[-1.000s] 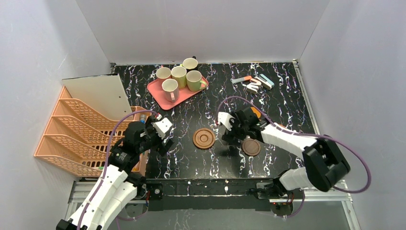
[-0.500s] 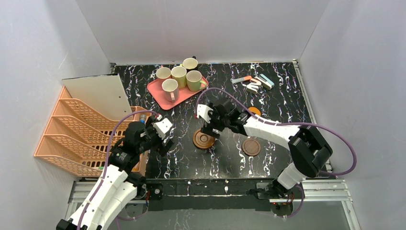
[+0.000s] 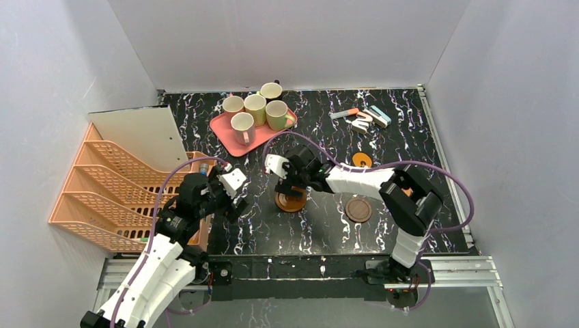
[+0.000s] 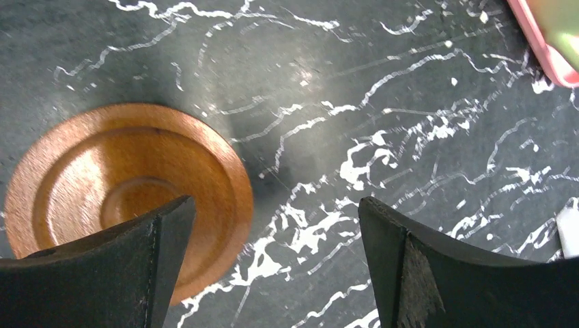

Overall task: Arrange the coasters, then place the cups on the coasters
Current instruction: Move the coaster to the center of the board.

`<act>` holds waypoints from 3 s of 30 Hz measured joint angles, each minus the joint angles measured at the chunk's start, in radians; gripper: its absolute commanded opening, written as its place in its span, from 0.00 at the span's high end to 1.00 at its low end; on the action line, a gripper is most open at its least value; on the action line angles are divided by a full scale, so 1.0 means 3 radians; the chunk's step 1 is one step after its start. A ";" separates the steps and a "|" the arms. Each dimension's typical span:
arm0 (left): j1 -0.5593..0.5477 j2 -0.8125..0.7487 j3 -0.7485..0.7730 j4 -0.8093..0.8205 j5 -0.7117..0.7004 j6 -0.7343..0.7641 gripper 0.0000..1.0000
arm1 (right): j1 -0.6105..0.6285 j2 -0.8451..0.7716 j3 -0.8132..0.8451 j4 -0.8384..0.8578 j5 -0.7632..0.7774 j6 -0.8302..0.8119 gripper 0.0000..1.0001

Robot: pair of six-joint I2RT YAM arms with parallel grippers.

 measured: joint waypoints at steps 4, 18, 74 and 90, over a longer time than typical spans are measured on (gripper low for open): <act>0.0000 -0.0014 -0.0008 0.0000 0.0000 0.0000 0.02 | 0.0134 0.0181 0.0102 -0.0003 0.0046 0.0001 0.01; 0.0000 -0.0047 -0.0024 0.0003 0.0000 0.0000 0.02 | 0.0561 0.0565 0.0600 -0.0020 0.0209 0.0181 0.01; 0.0000 -0.0127 -0.0042 0.0000 0.0010 0.0009 0.02 | -0.0295 -0.0635 -0.0609 -0.1610 0.1118 -0.0159 0.01; 0.0000 -0.0132 -0.0042 0.0003 0.0008 0.0008 0.02 | -0.0947 -0.1642 -0.0615 -0.1607 0.1157 -0.0266 0.01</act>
